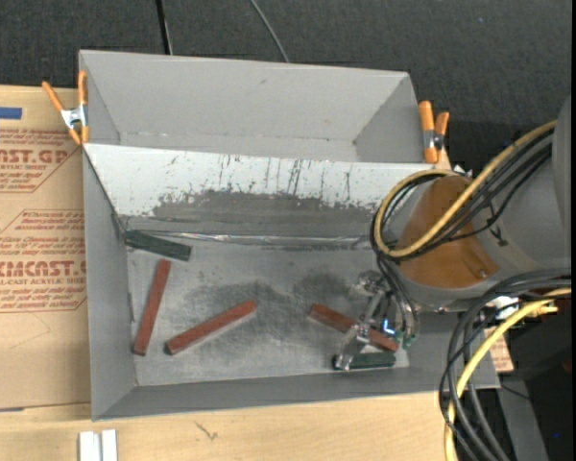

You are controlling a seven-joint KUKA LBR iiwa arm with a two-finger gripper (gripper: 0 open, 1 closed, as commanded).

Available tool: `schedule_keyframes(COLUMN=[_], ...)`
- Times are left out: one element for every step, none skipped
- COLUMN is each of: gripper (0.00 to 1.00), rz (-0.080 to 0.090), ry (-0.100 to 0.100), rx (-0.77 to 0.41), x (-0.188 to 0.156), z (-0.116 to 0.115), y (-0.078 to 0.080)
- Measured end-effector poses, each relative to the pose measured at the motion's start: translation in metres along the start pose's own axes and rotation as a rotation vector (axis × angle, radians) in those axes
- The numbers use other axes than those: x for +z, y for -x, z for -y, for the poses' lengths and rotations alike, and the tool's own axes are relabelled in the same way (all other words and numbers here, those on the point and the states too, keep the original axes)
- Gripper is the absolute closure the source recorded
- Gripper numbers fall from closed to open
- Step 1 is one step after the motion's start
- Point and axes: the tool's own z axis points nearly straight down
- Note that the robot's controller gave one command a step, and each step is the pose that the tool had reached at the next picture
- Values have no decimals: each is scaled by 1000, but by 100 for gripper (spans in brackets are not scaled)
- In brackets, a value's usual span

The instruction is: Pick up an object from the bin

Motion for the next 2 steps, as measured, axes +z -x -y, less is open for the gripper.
schedule_keyframes(gripper=[100,100], rz=[0,0], ry=[-1,-1], rx=[-4,-4], x=[-1,-1], z=[0,0], y=[0,0])
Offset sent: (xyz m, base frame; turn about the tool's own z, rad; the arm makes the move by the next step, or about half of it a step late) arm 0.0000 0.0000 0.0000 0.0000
